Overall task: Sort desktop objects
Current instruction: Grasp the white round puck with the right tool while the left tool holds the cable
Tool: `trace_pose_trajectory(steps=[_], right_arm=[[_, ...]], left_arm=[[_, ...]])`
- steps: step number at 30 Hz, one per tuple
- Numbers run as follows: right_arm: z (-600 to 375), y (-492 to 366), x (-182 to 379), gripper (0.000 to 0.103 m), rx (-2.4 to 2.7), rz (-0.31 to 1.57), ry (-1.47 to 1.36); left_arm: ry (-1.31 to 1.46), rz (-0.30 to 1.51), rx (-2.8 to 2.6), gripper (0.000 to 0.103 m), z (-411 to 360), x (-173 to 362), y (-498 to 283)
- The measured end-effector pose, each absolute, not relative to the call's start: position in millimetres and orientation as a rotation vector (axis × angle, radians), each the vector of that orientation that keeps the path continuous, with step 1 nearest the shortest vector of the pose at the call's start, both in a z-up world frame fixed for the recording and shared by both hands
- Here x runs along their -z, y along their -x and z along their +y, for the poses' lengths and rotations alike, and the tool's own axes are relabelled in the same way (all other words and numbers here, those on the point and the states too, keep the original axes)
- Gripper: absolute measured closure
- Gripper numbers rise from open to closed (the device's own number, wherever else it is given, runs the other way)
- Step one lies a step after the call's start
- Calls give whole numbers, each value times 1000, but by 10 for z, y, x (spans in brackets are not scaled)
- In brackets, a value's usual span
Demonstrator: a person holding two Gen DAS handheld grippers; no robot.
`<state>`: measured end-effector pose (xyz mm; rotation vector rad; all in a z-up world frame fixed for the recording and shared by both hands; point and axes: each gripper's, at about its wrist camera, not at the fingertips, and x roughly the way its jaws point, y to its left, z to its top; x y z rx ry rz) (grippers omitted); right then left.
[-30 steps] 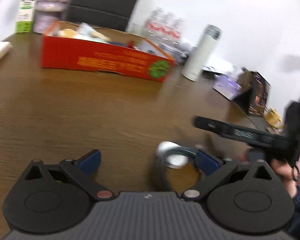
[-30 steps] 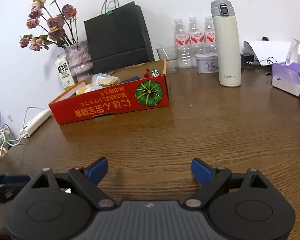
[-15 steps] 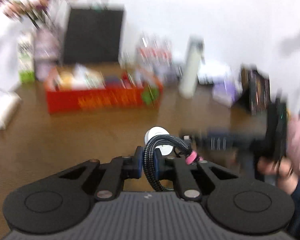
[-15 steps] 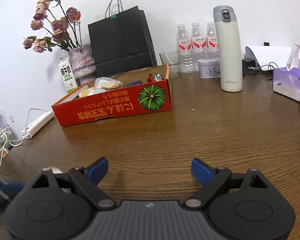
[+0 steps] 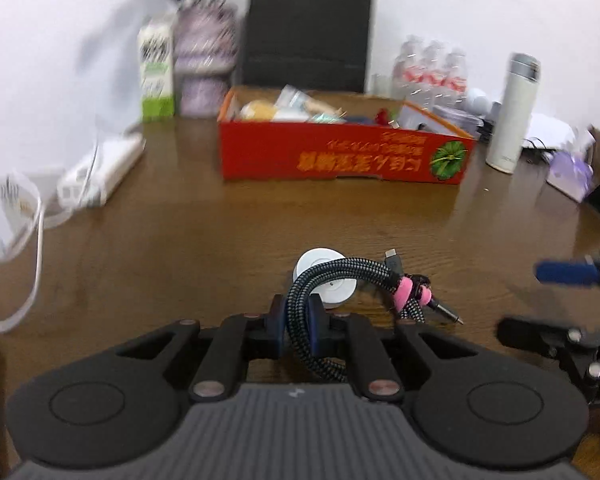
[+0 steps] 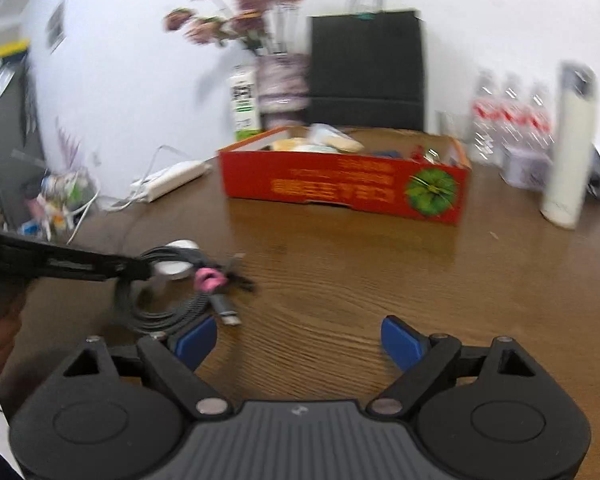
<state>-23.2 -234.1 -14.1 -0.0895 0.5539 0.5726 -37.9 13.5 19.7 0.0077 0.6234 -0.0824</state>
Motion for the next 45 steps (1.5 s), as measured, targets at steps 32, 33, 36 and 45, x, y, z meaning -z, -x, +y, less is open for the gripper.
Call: trace_pose_trajectory(steps=[32, 33, 36, 45], right_arm=[[-1776, 169, 220, 75, -618, 547, 338], [-1784, 184, 214, 75, -641, 549, 358], [-1927, 192, 131, 72, -687, 531, 290], [-2012, -102, 138, 58, -749, 684, 47]], left_arm=[[-93, 640, 411, 92, -57, -89, 503], [-105, 646, 400, 92, -53, -54, 486], [-126, 638, 394, 92, -57, -18, 479], [-191, 633, 392, 92, -136, -18, 508]])
